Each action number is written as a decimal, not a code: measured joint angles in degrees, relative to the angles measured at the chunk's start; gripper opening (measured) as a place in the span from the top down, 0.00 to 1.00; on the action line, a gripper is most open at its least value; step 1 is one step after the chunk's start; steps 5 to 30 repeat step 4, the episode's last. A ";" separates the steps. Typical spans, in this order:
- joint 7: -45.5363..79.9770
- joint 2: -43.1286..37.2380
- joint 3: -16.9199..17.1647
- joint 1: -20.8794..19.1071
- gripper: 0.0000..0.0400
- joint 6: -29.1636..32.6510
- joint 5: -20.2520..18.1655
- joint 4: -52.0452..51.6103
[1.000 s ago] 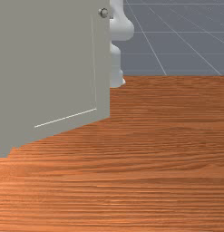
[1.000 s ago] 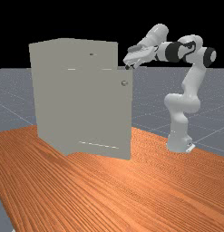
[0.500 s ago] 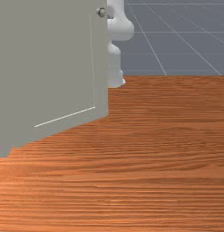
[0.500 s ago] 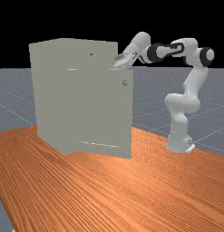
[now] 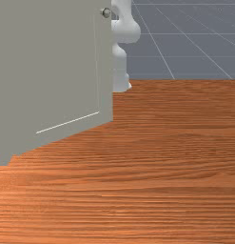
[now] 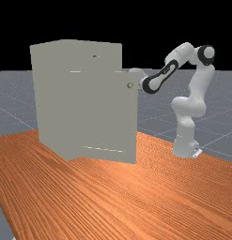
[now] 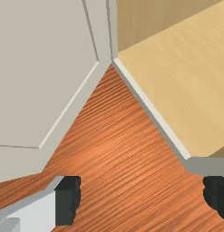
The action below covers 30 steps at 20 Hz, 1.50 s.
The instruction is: Open the cabinet door
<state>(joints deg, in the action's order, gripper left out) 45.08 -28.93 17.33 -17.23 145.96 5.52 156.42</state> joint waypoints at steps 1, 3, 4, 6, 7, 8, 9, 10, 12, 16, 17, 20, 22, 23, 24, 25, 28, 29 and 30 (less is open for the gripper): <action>3.10 2.11 -3.33 0.80 0.00 0.97 1.21 0.28; 11.56 6.88 -11.59 3.03 0.00 3.24 4.12 -0.08; 16.02 9.42 -15.34 3.96 0.00 4.32 5.48 -0.41; 16.02 9.42 -15.34 3.96 0.00 4.32 5.48 -0.41; 16.02 9.42 -15.34 3.96 0.00 4.32 5.48 -0.41; 16.02 9.42 -15.34 3.96 0.00 4.32 5.48 -0.41; 16.02 9.42 -15.34 3.96 0.00 4.32 5.48 -0.41; 16.02 9.42 -15.34 3.96 0.00 4.32 5.48 -0.41; 16.02 9.42 -15.34 3.96 0.00 4.32 5.48 -0.41; 16.02 9.42 -15.34 3.96 0.00 4.32 5.48 -0.41; 16.02 9.42 -15.34 3.96 0.00 4.32 5.48 -0.41; 16.02 9.42 -15.34 3.96 0.00 4.32 5.48 -0.41; 16.02 9.42 -15.34 3.96 0.00 4.32 5.48 -0.41; 16.02 9.42 -15.34 3.96 0.00 4.32 5.48 -0.41; 16.02 9.42 -15.34 3.96 0.00 4.32 5.48 -0.41; 16.02 9.42 -15.34 3.96 0.00 4.32 5.48 -0.41; 16.02 9.42 -15.34 3.96 0.00 4.32 5.48 -0.41; 16.02 9.42 -15.34 3.96 0.00 4.32 5.48 -0.41; 16.02 9.42 -15.34 3.96 0.00 4.32 5.48 -0.41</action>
